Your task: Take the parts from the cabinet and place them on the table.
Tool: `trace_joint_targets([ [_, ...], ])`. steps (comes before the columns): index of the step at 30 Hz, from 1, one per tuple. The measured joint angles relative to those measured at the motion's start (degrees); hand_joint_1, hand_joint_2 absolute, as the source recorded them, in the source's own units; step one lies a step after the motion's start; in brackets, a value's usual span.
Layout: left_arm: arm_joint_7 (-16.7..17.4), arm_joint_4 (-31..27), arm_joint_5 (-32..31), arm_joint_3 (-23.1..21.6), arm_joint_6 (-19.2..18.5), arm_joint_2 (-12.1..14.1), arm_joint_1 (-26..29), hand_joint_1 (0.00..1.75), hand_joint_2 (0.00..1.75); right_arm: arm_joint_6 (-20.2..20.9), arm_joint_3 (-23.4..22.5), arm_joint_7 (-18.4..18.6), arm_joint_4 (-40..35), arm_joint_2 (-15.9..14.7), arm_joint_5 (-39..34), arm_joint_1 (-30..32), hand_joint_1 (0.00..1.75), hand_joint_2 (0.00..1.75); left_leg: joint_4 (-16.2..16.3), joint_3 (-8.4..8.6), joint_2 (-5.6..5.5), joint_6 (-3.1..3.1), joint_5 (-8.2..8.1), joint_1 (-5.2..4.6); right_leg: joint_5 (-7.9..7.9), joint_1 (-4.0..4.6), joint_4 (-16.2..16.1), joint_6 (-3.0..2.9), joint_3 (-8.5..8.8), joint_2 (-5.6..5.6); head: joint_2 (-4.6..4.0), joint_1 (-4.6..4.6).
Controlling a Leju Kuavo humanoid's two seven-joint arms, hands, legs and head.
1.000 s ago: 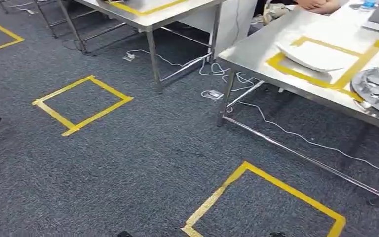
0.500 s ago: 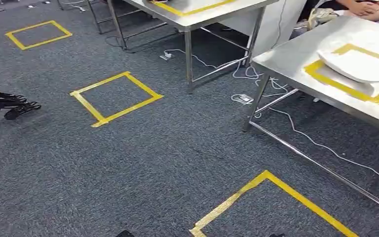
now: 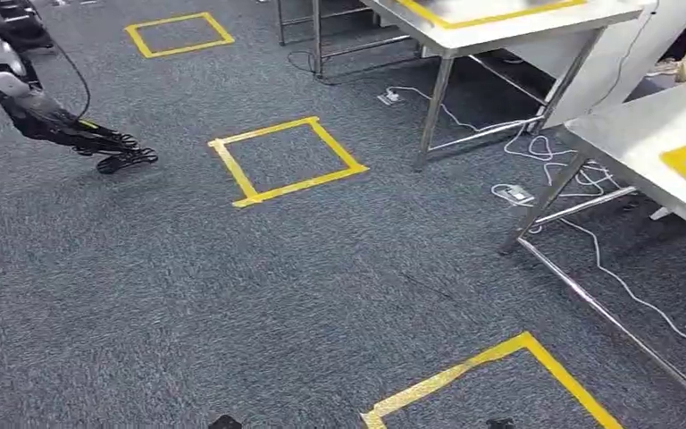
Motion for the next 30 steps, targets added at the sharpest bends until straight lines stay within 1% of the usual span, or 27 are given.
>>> trace_joint_targets([
  [1,0.0,0.0,0.0,0.0,0.2,0.0,-0.2,0.00,0.00,0.0,0.0,0.0,0.0,0.0,0.0,0.1,0.00,1.75,0.0,-0.10,-0.74,0.35,0.06,0.00,-2.48,-0.01,4.6,0.03,-2.19,1.72,0.00,0.17],
  [2,0.0,0.0,0.1,0.0,0.3,-0.1,-0.3,0.00,0.00,0.0,0.0,0.0,0.0,0.0,0.0,0.3,0.00,1.75,0.0,-0.15,-1.75,0.48,0.05,-0.03,-4.71,0.00,9.8,0.09,-4.67,2.41,0.02,0.22],
  [3,0.0,0.0,0.2,0.0,0.5,-0.1,-0.3,0.00,0.00,0.0,0.0,0.1,0.0,0.0,0.0,0.4,0.00,1.75,0.0,-0.14,-2.53,0.58,0.02,-0.09,-6.19,0.06,14.1,0.08,-6.80,2.61,0.00,0.26],
  [4,0.0,0.0,0.3,0.0,0.6,-0.1,-0.2,0.00,0.00,0.0,0.0,0.2,0.0,0.0,-0.1,0.5,0.00,1.75,0.0,-0.09,-3.33,0.59,0.03,-0.11,-6.29,0.08,16.2,0.04,-8.11,2.66,0.00,0.26],
  [5,0.0,0.0,0.6,0.1,0.7,-0.1,-0.1,0.00,0.00,0.0,0.0,0.2,0.0,0.0,-0.2,0.6,0.00,1.75,0.0,-0.02,-4.32,0.58,0.05,-0.11,-5.03,0.08,15.5,-0.05,-8.16,2.67,0.00,0.24],
  [6,-0.3,0.0,1.3,0.3,1.0,-0.1,0.0,0.00,0.00,0.0,0.0,0.2,0.0,0.0,-0.2,0.6,0.00,1.75,0.0,0.06,-5.18,0.52,0.09,-0.10,-2.71,0.04,12.5,-0.14,-7.04,2.73,0.00,0.26],
  [7,-1.2,0.0,3.1,0.9,1.5,-0.2,0.2,0.00,0.00,0.0,0.0,0.1,0.0,0.0,-0.3,0.6,0.00,1.75,0.0,0.21,-6.04,0.44,0.14,-0.07,0.10,-0.05,7.7,-0.25,-4.96,3.14,0.00,0.22],
  [8,-3.4,0.0,7.7,2.4,2.5,-0.4,0.2,0.00,0.00,-0.1,0.0,0.0,0.0,0.0,-0.5,0.5,0.00,1.75,0.0,0.34,-6.95,0.31,0.13,-0.01,3.11,-0.30,1.7,-0.34,-2.21,4.95,0.00,0.28],
  [9,-5.5,0.0,11.2,4.4,3.1,-0.6,0.1,0.00,0.00,-0.1,0.0,0.0,0.0,0.0,-0.9,0.6,0.00,1.75,0.1,0.25,-7.46,0.00,0.16,-0.16,2.95,-0.61,-0.9,-0.43,-1.16,8.01,0.00,0.26],
  [10,-7.1,0.0,12.7,6.5,3.3,-0.8,0.0,0.00,0.00,-0.1,0.0,-0.1,0.0,0.0,-1.0,0.6,0.00,1.75,0.5,-0.14,-8.24,-0.40,0.19,-0.24,2.76,-0.81,-2.0,-0.59,-0.80,7.96,0.00,0.17],
  [11,-7.9,0.0,12.4,8.2,3.3,-0.8,0.2,0.00,0.00,-0.1,0.0,-0.1,0.0,0.0,-1.0,0.5,0.00,1.75,0.1,-0.38,-8.66,-0.84,0.47,-0.02,2.79,-0.54,-1.8,-0.83,-0.66,7.49,0.00,0.22],
  [13,-8.2,0.0,12.2,9.7,3.5,-0.9,0.5,0.00,0.00,-0.2,-0.1,-0.1,0.0,0.0,-1.2,0.4,0.00,1.75,-0.4,-0.58,-9.89,-1.76,1.06,0.31,3.09,-0.22,-1.8,-1.69,-0.64,6.45,0.00,0.24],
  [14,-8.3,0.0,12.4,10.3,3.6,-0.8,0.6,0.00,0.00,-0.2,-0.2,-0.1,0.0,0.0,-1.2,0.4,0.00,1.75,-0.2,-0.71,-9.64,-1.89,0.79,0.36,3.47,-0.68,-2.5,-2.24,-0.42,5.53,0.02,0.20],
  [15,-8.5,0.0,12.6,10.9,3.7,-0.9,0.6,0.00,0.00,-0.2,-0.2,-0.2,0.0,0.0,-1.4,0.3,0.00,1.75,1.2,-1.26,-6.25,-2.12,-0.47,-0.12,3.56,-0.54,-2.7,-2.53,-0.28,4.96,0.00,-0.20],
  [16,-8.5,0.0,12.7,11.5,3.7,-0.9,0.4,0.00,0.00,-0.2,-0.2,-0.3,0.0,0.0,-1.4,0.4,0.00,1.75,4.7,-3.02,-4.11,-2.40,-2.77,-0.12,3.55,-0.38,-2.7,-2.71,-0.29,4.11,0.00,-0.53],
  [18,-8.7,0.0,12.7,12.3,3.9,-0.9,0.2,0.00,0.00,-0.2,-0.2,-0.3,0.0,0.0,-1.5,0.7,0.00,1.75,13.6,-7.32,-2.58,-2.70,-6.77,-0.04,3.42,-0.11,-2.7,-2.90,-0.29,2.16,0.00,-0.44],
  [19,-8.8,0.0,12.7,12.6,3.9,-1.0,0.2,0.00,0.00,-0.2,-0.3,-0.3,0.0,0.0,-1.5,0.7,0.00,1.75,16.5,-8.72,-2.38,-2.77,-7.59,-0.02,3.36,-0.07,-2.6,-3.00,-0.32,1.23,0.00,-0.50],
  [20,-8.8,0.0,12.7,12.8,4.0,-1.0,0.4,0.00,0.00,-0.2,-0.3,-0.3,0.0,0.0,-1.5,0.7,0.00,1.75,16.6,-8.62,-2.31,-2.81,-6.90,-0.01,3.33,-0.03,-2.6,-3.03,-0.28,0.49,0.00,-0.48],
  [21,-8.8,0.0,12.7,12.9,4.0,-1.0,0.5,0.00,0.00,-0.2,-0.3,-0.3,0.0,0.0,-1.5,0.6,0.00,1.75,14.4,-7.44,-2.23,-2.74,-5.14,-0.02,3.27,-0.02,-2.6,-2.98,-0.25,-0.22,0.00,-0.50],
  [22,-8.8,0.0,12.7,13.2,4.0,-0.9,0.5,0.00,0.00,-0.2,-0.3,-0.3,0.0,0.0,-1.5,0.5,0.00,1.75,10.1,-5.09,-1.85,-2.60,-2.70,-0.05,3.18,-0.02,-2.6,-2.88,-0.14,-0.91,0.00,-0.53],
  [23,-8.8,0.0,12.7,13.4,4.0,-0.9,0.5,0.00,0.00,-0.2,-0.3,-0.3,0.0,0.1,-1.5,0.5,0.00,1.75,4.8,-2.07,-0.53,-2.42,-0.46,-0.11,3.05,-0.03,-2.6,-2.75,0.06,-1.57,0.00,-0.50],
  [24,-8.8,0.0,12.7,13.4,4.0,-1.0,0.4,0.00,0.00,-0.2,-0.3,-0.3,0.0,0.0,-1.5,0.5,0.00,1.75,1.1,0.22,2.37,-2.24,0.32,-0.30,2.89,0.17,-2.7,-2.52,0.26,-1.99,0.00,-0.55],
  [25,-8.9,0.0,12.7,13.5,4.1,-1.1,0.1,0.00,0.00,-0.2,-0.3,-0.3,0.0,0.0,-1.5,0.6,0.00,1.75,-0.5,0.65,2.75,-1.85,-0.29,-0.75,2.43,0.72,-2.2,-2.09,0.19,-2.70,0.00,-0.64],
  [26,-8.9,0.0,12.7,13.6,4.1,-1.1,0.0,0.00,0.00,-0.2,-0.3,-0.3,0.0,0.0,-1.6,0.5,0.00,1.75,-0.3,0.44,2.13,-1.36,-0.18,-0.62,2.43,0.73,-2.5,-1.92,0.29,-3.28,0.00,-0.39],
  [28,-8.9,0.0,12.7,13.8,4.1,-1.1,0.4,0.00,0.00,-0.2,-0.3,-0.3,0.0,0.0,-1.6,0.3,0.00,1.75,-0.3,0.31,0.90,-0.83,-0.27,-0.87,2.43,0.65,-2.9,-1.50,0.96,-4.43,0.00,-0.39],
  [29,-8.9,0.0,12.7,13.9,4.1,-1.1,0.4,0.00,0.00,-0.2,-0.3,-0.3,0.0,0.1,-1.6,0.2,0.00,1.75,-0.8,0.63,0.03,-0.26,0.10,-0.44,2.00,0.51,-2.8,-0.97,0.96,-4.55,0.02,-0.53],
  [30,-8.9,0.0,12.7,13.9,4.2,-1.1,0.5,0.00,0.00,-0.2,-0.3,-0.3,0.0,0.1,-1.5,0.1,0.00,1.75,-0.8,0.69,-0.41,-0.04,0.15,-0.28,1.14,0.37,-1.9,-0.63,0.74,-2.03,0.00,-0.26],
])
